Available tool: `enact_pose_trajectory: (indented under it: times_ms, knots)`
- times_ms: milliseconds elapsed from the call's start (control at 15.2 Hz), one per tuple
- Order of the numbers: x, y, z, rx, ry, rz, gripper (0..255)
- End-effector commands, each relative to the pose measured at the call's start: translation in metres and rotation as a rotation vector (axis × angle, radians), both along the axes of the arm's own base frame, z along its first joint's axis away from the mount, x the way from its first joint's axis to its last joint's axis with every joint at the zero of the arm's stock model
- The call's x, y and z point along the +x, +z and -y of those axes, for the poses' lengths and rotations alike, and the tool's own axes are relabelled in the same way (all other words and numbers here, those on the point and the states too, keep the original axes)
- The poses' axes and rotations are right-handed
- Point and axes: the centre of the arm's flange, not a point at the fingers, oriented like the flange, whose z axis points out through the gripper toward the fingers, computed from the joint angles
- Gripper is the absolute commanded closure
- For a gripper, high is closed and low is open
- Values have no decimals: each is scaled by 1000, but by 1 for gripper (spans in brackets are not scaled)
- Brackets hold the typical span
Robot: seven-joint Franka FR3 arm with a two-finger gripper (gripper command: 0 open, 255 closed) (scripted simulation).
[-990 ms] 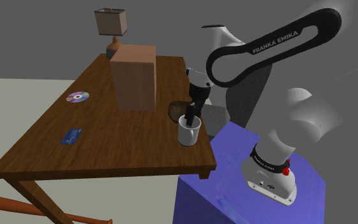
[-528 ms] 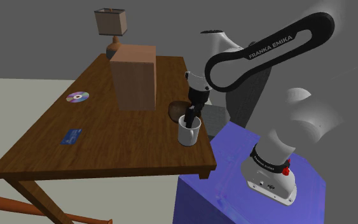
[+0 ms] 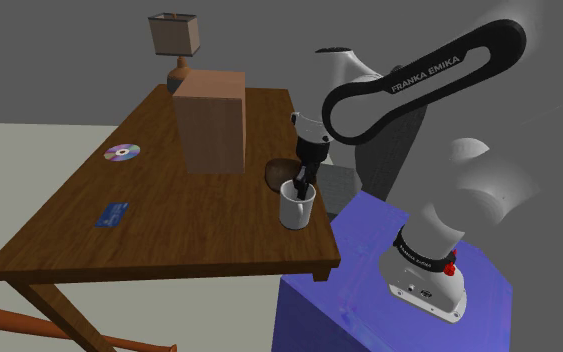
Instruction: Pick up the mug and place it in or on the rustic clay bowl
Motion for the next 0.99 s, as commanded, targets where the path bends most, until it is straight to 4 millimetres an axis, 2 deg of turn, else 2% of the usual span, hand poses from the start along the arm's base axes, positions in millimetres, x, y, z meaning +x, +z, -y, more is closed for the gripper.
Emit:
enact_pose_trajectory:
  times_ms: [0,198,924]
  knots:
    - [0,0,0,0,0,0,255]
    - [0,0,0,0,0,0,255]
    - [0,58,0,0,0,0,255]
